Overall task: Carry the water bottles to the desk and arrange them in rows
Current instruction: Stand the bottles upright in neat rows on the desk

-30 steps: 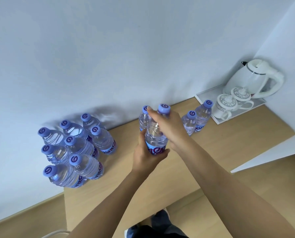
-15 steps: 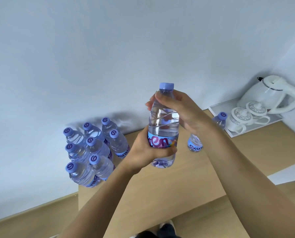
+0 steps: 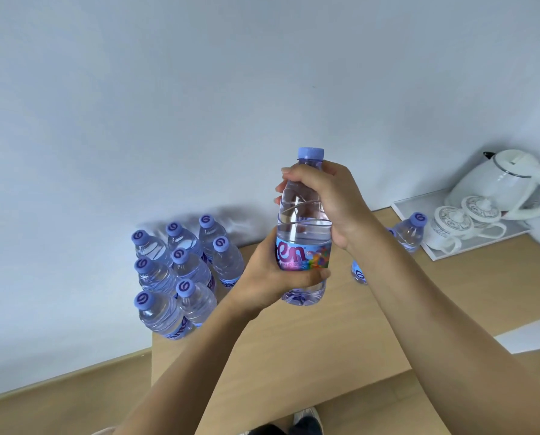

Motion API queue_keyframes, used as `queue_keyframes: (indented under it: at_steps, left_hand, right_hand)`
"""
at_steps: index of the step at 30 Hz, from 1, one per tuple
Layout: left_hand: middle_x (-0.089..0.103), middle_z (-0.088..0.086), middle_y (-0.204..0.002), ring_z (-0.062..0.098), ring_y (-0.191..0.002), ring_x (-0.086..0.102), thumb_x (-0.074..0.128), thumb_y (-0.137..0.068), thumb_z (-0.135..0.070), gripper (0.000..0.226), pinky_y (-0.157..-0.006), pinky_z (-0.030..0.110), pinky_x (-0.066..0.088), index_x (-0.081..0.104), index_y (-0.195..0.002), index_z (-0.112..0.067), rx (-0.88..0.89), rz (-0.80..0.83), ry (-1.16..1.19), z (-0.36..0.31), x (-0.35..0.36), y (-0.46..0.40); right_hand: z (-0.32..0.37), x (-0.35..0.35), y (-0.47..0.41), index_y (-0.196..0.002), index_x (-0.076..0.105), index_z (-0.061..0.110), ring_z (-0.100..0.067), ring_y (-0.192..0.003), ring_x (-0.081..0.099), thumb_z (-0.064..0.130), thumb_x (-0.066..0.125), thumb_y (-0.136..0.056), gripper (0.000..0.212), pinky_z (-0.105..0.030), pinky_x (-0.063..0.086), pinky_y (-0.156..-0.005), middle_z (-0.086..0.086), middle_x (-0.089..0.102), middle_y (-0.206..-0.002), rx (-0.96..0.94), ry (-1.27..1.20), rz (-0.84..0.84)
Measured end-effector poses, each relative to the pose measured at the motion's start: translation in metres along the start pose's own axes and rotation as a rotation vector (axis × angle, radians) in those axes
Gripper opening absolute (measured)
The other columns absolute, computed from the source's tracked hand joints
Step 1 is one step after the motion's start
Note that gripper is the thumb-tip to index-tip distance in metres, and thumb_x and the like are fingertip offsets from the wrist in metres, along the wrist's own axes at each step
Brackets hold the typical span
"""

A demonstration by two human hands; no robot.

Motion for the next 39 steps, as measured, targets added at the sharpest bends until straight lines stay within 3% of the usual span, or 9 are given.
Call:
queue_keyframes:
  at_steps: [3, 5, 9, 15, 19, 23, 33, 35, 39]
  left_hand:
    - [0.070, 0.009, -0.108, 0.026, -0.098, 0.070, 0.090, -0.061, -0.009, 0.071, -0.083, 0.038, 0.059, 0.052, -0.121, -0.011, 0.038, -0.077, -0.044, 0.003, 0.003, 0.002]
    - [0.071, 0.003, -0.105, 0.019, -0.093, 0.071, 0.092, -0.060, -0.008, 0.071, -0.075, 0.029, 0.059, 0.053, -0.119, -0.014, 0.064, -0.148, -0.064, 0.004, 0.005, 0.004]
    - [0.072, 0.005, -0.102, 0.021, -0.090, 0.071, 0.090, -0.060, -0.010, 0.065, -0.075, 0.029, 0.059, 0.057, -0.115, -0.014, 0.059, -0.185, -0.068, 0.005, -0.001, 0.005]
    - [0.073, 0.006, -0.094, 0.018, -0.082, 0.070, 0.088, -0.055, -0.016, 0.060, -0.072, 0.028, 0.056, 0.061, -0.107, -0.009, 0.039, -0.103, 0.039, 0.000, -0.012, 0.011]
    - [0.070, 0.010, -0.096, 0.023, -0.086, 0.067, 0.086, -0.057, -0.019, 0.060, -0.077, 0.035, 0.056, 0.061, -0.111, -0.005, 0.002, 0.023, 0.098, 0.002, -0.011, 0.013]
    - [0.070, 0.008, -0.094, 0.022, -0.085, 0.067, 0.085, -0.057, -0.021, 0.059, -0.076, 0.033, 0.055, 0.060, -0.108, -0.007, -0.025, 0.025, 0.115, 0.003, -0.010, 0.013]
    - [0.072, 0.014, -0.099, 0.021, -0.085, 0.070, 0.089, -0.058, -0.017, 0.065, -0.074, 0.034, 0.059, 0.057, -0.113, -0.006, 0.000, -0.069, 0.035, 0.006, -0.009, 0.015]
    - [0.072, 0.013, -0.097, 0.019, -0.081, 0.069, 0.091, -0.059, -0.015, 0.064, -0.069, 0.033, 0.059, 0.055, -0.112, -0.009, 0.016, -0.098, -0.015, 0.007, -0.009, 0.015]
    - [0.073, 0.008, -0.100, 0.024, -0.090, 0.071, 0.089, -0.060, -0.016, 0.063, -0.076, 0.033, 0.059, 0.057, -0.113, -0.009, 0.020, -0.089, -0.027, 0.006, -0.013, 0.016]
  right_hand:
    - [0.003, 0.006, 0.003, -0.075, 0.066, 0.008, -0.026, -0.060, 0.063, 0.017, 0.073, -0.082, 0.013, -0.033, 0.051, -0.059, -0.011, 0.067, -0.064, -0.040, 0.034, -0.090]
    - [0.004, 0.010, 0.005, -0.074, 0.063, 0.009, -0.023, -0.054, 0.060, 0.017, 0.071, -0.084, 0.015, -0.030, 0.049, -0.055, -0.007, 0.066, -0.059, -0.061, 0.035, -0.152]
    - [0.003, 0.014, 0.007, -0.079, 0.059, 0.011, -0.021, -0.055, 0.061, 0.022, 0.073, -0.086, 0.019, -0.034, 0.051, -0.060, -0.003, 0.065, -0.060, -0.042, 0.007, -0.190]
    - [0.007, 0.000, 0.004, -0.088, 0.066, 0.015, -0.021, -0.077, 0.071, 0.039, 0.073, -0.082, 0.026, -0.032, 0.056, -0.068, -0.006, 0.074, -0.087, -0.027, 0.069, 0.066]
    - [0.002, 0.002, 0.002, -0.095, 0.064, 0.014, -0.032, -0.103, 0.070, 0.035, 0.071, -0.080, 0.026, -0.041, 0.059, -0.081, -0.013, 0.073, -0.109, 0.030, -0.108, 0.214]
    - [-0.001, 0.006, 0.000, -0.082, 0.068, 0.015, -0.032, -0.082, 0.073, 0.027, 0.076, -0.069, 0.020, -0.039, 0.059, -0.072, -0.011, 0.074, -0.087, 0.045, -0.095, 0.130]
    - [-0.001, 0.021, 0.003, -0.081, 0.061, 0.011, -0.018, -0.056, 0.060, 0.016, 0.071, -0.080, 0.011, -0.030, 0.054, -0.055, -0.008, 0.064, -0.068, -0.036, 0.082, -0.158]
    - [-0.001, 0.023, 0.003, -0.082, 0.060, 0.011, -0.018, -0.057, 0.058, 0.017, 0.071, -0.082, 0.013, -0.032, 0.054, -0.059, -0.007, 0.060, -0.066, -0.047, 0.096, -0.210]
    - [-0.002, 0.023, 0.003, -0.082, 0.056, 0.014, -0.018, -0.059, 0.061, 0.024, 0.074, -0.084, 0.021, -0.035, 0.057, -0.064, -0.003, 0.059, -0.065, -0.002, 0.076, -0.168]
Point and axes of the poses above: each hand's wrist, its own y-axis away from the middle knuckle, its own x-axis out of the palm, z = x × y, the point moved 2 cm from there along -y, towards the middle knuckle
